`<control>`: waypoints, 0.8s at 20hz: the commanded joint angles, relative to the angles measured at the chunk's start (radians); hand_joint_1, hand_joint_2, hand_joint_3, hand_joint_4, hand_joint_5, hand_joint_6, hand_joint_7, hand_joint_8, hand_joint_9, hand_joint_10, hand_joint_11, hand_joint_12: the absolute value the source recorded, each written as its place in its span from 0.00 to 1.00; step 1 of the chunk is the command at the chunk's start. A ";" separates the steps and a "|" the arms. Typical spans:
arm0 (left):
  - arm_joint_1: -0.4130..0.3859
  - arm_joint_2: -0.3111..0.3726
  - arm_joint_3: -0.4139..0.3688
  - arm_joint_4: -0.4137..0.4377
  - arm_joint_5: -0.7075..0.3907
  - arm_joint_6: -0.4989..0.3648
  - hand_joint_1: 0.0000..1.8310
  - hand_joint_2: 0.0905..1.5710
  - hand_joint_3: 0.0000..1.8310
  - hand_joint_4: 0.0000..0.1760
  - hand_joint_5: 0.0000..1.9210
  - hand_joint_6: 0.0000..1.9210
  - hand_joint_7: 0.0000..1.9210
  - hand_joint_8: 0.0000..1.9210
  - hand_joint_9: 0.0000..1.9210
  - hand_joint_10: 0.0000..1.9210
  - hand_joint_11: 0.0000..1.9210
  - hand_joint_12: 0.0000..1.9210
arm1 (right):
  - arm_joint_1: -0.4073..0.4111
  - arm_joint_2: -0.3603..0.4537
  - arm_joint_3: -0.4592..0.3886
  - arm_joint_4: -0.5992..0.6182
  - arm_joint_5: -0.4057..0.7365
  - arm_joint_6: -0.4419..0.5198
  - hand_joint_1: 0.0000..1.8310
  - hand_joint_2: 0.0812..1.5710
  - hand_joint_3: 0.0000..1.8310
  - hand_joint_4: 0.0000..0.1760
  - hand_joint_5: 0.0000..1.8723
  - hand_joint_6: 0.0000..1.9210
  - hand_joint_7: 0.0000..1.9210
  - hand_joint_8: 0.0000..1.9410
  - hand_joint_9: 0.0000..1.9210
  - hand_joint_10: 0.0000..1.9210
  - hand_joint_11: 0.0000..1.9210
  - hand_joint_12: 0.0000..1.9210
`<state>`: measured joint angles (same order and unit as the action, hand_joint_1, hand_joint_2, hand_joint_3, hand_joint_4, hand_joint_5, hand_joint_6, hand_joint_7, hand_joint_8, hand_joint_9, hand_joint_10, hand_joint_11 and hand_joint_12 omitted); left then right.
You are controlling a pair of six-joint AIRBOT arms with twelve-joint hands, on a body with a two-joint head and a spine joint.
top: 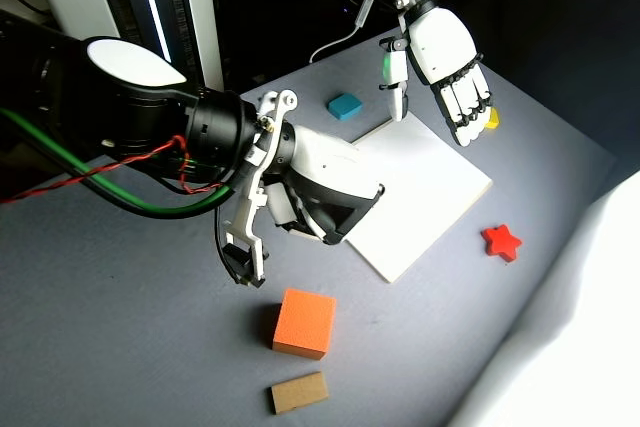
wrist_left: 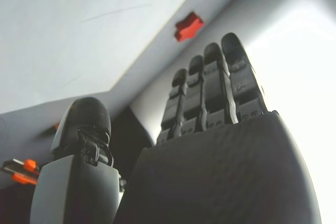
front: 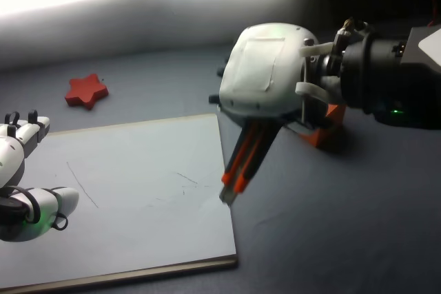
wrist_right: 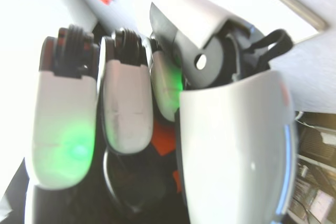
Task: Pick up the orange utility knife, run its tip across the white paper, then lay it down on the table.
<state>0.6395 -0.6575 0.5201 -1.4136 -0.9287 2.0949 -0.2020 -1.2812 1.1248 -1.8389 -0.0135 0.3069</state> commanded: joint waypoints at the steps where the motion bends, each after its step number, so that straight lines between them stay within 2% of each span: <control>1: -0.010 0.003 0.003 0.057 -0.067 0.000 0.11 0.84 0.00 0.00 0.00 0.00 0.04 0.00 0.06 0.00 0.00 0.19 | 0.001 -0.002 -0.010 -0.014 -0.117 0.028 0.85 0.56 0.42 1.00 0.75 1.00 0.88 1.00 0.93 1.00 0.97 1.00; 2: -0.009 0.003 0.003 0.057 -0.067 0.000 0.10 0.84 0.00 0.00 0.01 0.00 0.04 0.00 0.06 0.00 0.00 0.19 | -0.018 -0.017 -0.020 -0.242 -0.248 0.234 0.85 0.56 0.41 1.00 0.76 1.00 0.88 1.00 0.93 1.00 0.96 1.00; 3: -0.009 0.002 0.004 0.057 -0.069 0.000 0.11 0.84 0.00 0.00 0.01 0.00 0.04 0.00 0.06 0.00 0.00 0.20 | -0.039 -0.031 -0.019 -0.485 -0.343 0.479 0.84 0.57 0.41 1.00 0.76 1.00 0.88 1.00 0.93 1.00 0.96 1.00; 4: -0.010 0.002 0.004 0.057 -0.070 0.000 0.11 0.84 0.00 0.00 0.01 0.00 0.05 0.00 0.07 0.00 0.00 0.20 | -0.060 -0.049 -0.014 -0.706 -0.439 0.670 0.84 0.57 0.41 1.00 0.75 1.00 0.87 1.00 0.93 1.00 0.96 1.00; 5: -0.010 0.002 0.004 0.057 -0.070 0.000 0.11 0.84 0.00 0.00 0.00 0.00 0.04 0.00 0.07 0.00 0.00 0.20 | -0.071 -0.059 -0.013 -0.825 -0.483 0.749 0.85 0.57 0.40 1.00 0.76 1.00 0.88 1.00 0.93 1.00 0.96 1.00; 6: -0.009 0.002 0.004 0.057 -0.070 0.000 0.10 0.84 0.00 0.00 0.00 0.00 0.04 0.00 0.06 0.00 0.00 0.20 | -0.071 -0.064 -0.019 -0.869 -0.484 0.789 0.85 0.57 0.40 1.00 0.76 1.00 0.88 1.00 0.93 1.00 0.96 1.00; 8: -0.009 0.002 0.004 0.057 -0.070 0.000 0.10 0.84 0.00 0.00 0.00 0.00 0.03 0.00 0.06 0.00 0.00 0.20 | -0.072 -0.072 -0.030 -0.900 -0.456 0.806 0.85 0.57 0.40 1.00 0.76 1.00 0.87 1.00 0.92 1.00 0.95 1.00; 10: -0.008 0.001 0.004 0.057 -0.071 0.000 0.10 0.84 0.00 0.00 0.00 0.00 0.03 0.00 0.06 0.00 0.00 0.21 | -0.081 -0.081 -0.016 -1.173 -0.433 0.967 0.85 0.57 0.40 1.00 0.74 1.00 0.86 1.00 0.92 1.00 0.95 1.00; 13: -0.007 0.000 0.005 0.057 -0.071 0.000 0.10 0.84 0.00 0.00 0.00 0.00 0.04 0.00 0.06 0.00 0.00 0.20 | -0.092 -0.114 -0.006 -1.173 -0.468 0.891 0.84 0.57 0.40 1.00 0.75 1.00 0.87 1.00 0.92 1.00 0.95 1.00; 14: -0.006 -0.001 0.005 0.057 -0.071 0.000 0.08 0.84 0.00 0.00 0.00 0.00 0.03 0.00 0.05 0.00 0.00 0.19 | -0.098 -0.149 0.023 -1.173 -0.537 0.761 0.84 0.57 0.40 1.00 0.76 1.00 0.87 1.00 0.92 1.00 0.95 1.00; 16: -0.006 -0.004 0.007 0.056 -0.071 0.000 0.08 0.84 0.00 0.00 0.00 0.00 0.03 0.00 0.05 0.00 0.00 0.19 | -0.103 -0.162 0.036 -1.173 -0.569 0.687 0.84 0.57 0.40 1.00 0.76 1.00 0.87 1.00 0.92 1.00 0.95 1.00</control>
<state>0.6399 -0.6632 0.5232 -1.4136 -0.9329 2.0945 -0.3107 -1.4528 1.1656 -2.9704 -0.4484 0.9974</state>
